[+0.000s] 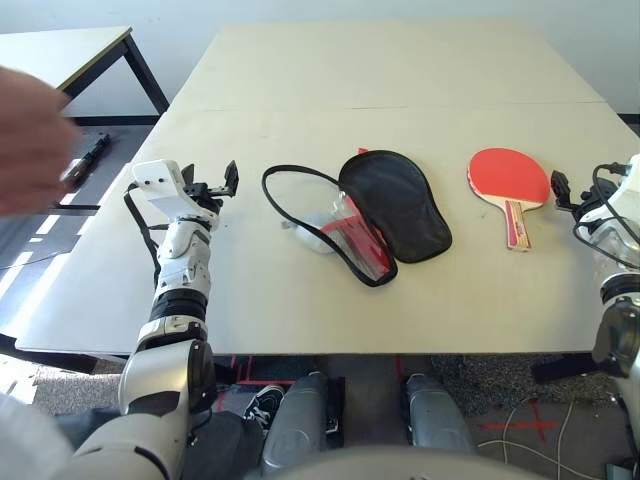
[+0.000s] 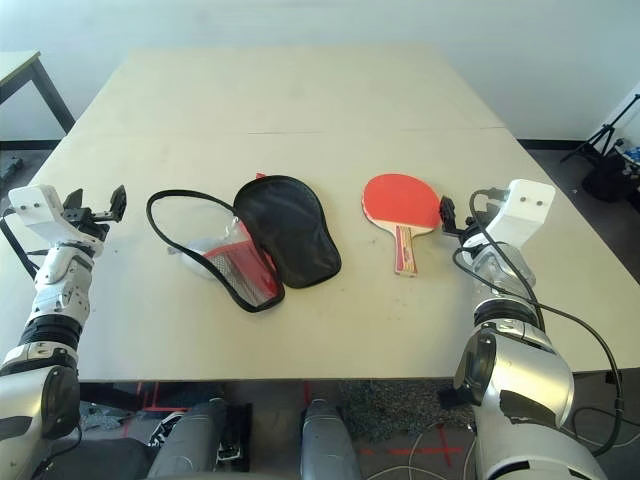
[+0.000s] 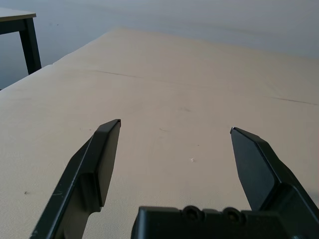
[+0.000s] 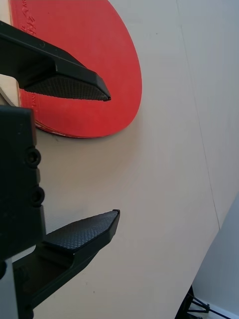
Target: Store the ping-pong paddle in its case and zip it.
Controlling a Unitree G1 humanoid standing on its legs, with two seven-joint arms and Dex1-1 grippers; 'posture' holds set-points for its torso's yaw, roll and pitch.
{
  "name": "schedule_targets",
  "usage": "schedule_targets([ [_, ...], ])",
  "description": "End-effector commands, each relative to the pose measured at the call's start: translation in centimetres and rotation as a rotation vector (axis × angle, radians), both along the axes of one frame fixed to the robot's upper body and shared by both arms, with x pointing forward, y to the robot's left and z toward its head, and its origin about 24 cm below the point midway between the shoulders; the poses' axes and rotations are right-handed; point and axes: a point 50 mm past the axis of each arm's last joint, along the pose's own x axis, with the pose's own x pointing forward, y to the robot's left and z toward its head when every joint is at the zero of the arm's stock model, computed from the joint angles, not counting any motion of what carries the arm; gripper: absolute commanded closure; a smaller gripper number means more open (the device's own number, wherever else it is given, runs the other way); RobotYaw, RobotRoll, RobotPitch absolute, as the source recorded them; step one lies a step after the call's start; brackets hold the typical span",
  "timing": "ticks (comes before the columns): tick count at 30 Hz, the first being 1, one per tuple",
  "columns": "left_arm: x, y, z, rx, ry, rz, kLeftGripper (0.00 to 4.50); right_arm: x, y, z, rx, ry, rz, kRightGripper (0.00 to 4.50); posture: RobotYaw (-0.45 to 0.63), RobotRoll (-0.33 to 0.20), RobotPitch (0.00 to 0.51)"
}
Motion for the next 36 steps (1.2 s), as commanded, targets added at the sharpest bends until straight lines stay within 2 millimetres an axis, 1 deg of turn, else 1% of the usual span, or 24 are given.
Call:
schedule_targets([
  [1, -0.2, 0.1, -0.6, 0.003, 0.026, 0.003, 0.00, -0.2, -0.1, -0.3, -0.009, 0.017, 0.001, 0.02, 0.01, 0.000, 0.095],
  [3, -0.2, 0.2, -0.6, 0.007, 0.027, 0.004, 0.00, -0.1, 0.0, -0.3, -0.008, 0.017, 0.004, 0.02, 0.00, 0.000, 0.100],
  [5, -0.2, 0.7, -0.1, 0.009, 0.015, 0.020, 0.00, -0.1, 0.0, -0.4, -0.006, 0.016, 0.005, 0.02, 0.00, 0.000, 0.103],
  [8, 0.2, 1.5, 2.2, 0.042, -0.040, 0.013, 0.00, -0.3, -0.1, -0.5, -0.007, 0.017, 0.008, 0.02, 0.00, 0.000, 0.110],
  [10, 0.3, 1.6, 3.0, 0.059, -0.057, -0.002, 0.00, -0.4, -0.1, -0.6, -0.007, 0.018, 0.009, 0.02, 0.00, 0.000, 0.110],
  [11, 0.4, 1.5, 3.8, 0.072, -0.075, -0.022, 0.00, -0.4, -0.1, -0.6, -0.007, 0.019, 0.009, 0.02, 0.00, 0.000, 0.114],
  [12, 0.7, 0.8, 5.7, 0.106, -0.113, -0.111, 0.00, -0.4, -0.1, -0.7, -0.008, 0.021, 0.012, 0.02, 0.00, 0.000, 0.114],
  [14, 0.7, -1.3, 8.7, 0.168, -0.162, -0.304, 0.00, -0.3, 0.0, -0.7, -0.008, 0.020, 0.016, 0.02, 0.00, 0.000, 0.114],
  [15, 0.5, -2.2, 9.4, 0.184, -0.169, -0.373, 0.00, -0.3, 0.1, -0.7, -0.008, 0.019, 0.018, 0.02, 0.00, 0.000, 0.114],
  [16, 0.3, -2.6, 9.7, 0.187, -0.166, -0.407, 0.00, -0.3, 0.1, -0.6, -0.008, 0.018, 0.019, 0.02, 0.00, 0.000, 0.111],
  [19, -1.2, -6.8, 11.2, 0.233, -0.126, -0.762, 0.00, 0.1, 0.3, -0.1, -0.011, 0.000, 0.034, 0.02, -0.01, 0.000, 0.106],
  [20, -2.0, -8.3, 11.4, 0.235, -0.108, -0.881, 0.00, 0.1, 0.4, 0.0, -0.012, -0.005, 0.039, 0.02, -0.01, 0.000, 0.104],
  [22, -3.2, -9.9, 11.4, 0.244, -0.062, -1.020, 0.00, 0.3, 0.5, 0.2, -0.011, -0.011, 0.048, 0.02, -0.01, 0.000, 0.102],
  [25, -4.7, -12.1, 10.9, 0.304, 0.020, -1.171, 0.00, 0.7, 0.9, 0.9, -0.013, -0.029, 0.079, 0.02, -0.01, 0.000, 0.100],
  [28, -5.2, -12.9, 10.7, 0.331, 0.052, -1.209, 0.00, 1.1, 1.4, 1.4, -0.035, -0.028, 0.099, 0.02, -0.02, 0.000, 0.099],
  [32, -5.1, -13.3, 10.5, 0.338, 0.054, -1.216, 0.00, 1.9, 1.7, 2.6, -0.030, -0.023, 0.069, 0.02, -0.02, 0.000, 0.097],
  [34, -5.0, -13.4, 10.4, 0.342, 0.054, -1.215, 0.00, 2.2, 1.9, 3.0, -0.052, 0.003, 0.051, 0.02, -0.03, 0.000, 0.097],
  [36, -4.8, -13.5, 10.2, 0.344, 0.053, -1.215, 0.00, 2.4, 2.4, 3.1, -0.117, 0.057, 0.047, 0.02, -0.04, 0.000, 0.097],
])
